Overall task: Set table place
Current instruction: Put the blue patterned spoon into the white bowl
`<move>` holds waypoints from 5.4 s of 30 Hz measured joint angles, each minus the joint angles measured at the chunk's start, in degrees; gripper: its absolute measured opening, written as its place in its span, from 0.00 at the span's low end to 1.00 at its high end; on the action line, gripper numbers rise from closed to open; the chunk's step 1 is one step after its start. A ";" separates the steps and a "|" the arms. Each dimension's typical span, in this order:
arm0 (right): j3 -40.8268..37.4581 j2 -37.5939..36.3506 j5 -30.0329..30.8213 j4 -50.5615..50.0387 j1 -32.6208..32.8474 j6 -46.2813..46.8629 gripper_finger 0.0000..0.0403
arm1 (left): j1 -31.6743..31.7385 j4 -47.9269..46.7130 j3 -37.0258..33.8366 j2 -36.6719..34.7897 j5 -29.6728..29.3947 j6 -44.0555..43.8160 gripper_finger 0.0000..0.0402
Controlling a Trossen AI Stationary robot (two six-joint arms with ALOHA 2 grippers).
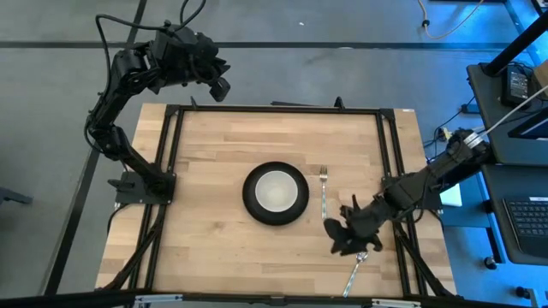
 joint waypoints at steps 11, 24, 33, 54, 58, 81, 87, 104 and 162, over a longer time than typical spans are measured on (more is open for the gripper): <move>0.00 10.09 -10.85 0.92 4.64 2.24 0.39 | 0.07 0.02 0.00 0.00 -0.17 0.02 0.17; 0.00 20.37 -19.78 -10.12 8.16 4.30 0.39 | 0.07 0.02 0.00 0.02 -0.20 0.02 0.17; 0.00 23.40 -15.68 -9.12 6.57 4.85 0.39 | 0.00 -1.03 0.00 0.04 -0.20 0.01 0.17; 0.00 31.84 -19.57 0.27 8.27 4.83 0.39 | 0.07 -2.52 0.00 0.07 -0.24 -0.02 0.17; 0.08 33.76 -19.56 1.89 8.20 4.79 0.39 | 0.04 -2.58 0.00 0.09 -0.24 -0.02 0.17; 1.12 34.91 -18.42 1.90 7.98 3.82 0.09 | 0.07 -2.58 0.00 0.09 -0.22 -0.02 0.17; 8.29 35.41 -18.07 -10.39 8.11 2.65 0.06 | 0.04 -2.56 0.00 0.09 -0.22 -0.03 0.17; 43.08 34.86 -13.12 -61.96 5.10 -29.45 0.06 | 0.04 -2.66 0.00 -0.35 -3.54 5.70 0.17; 54.50 51.38 -21.85 -61.18 -36.76 -104.81 0.07 | 6.73 -14.98 -16.90 -3.98 -8.33 1.57 0.17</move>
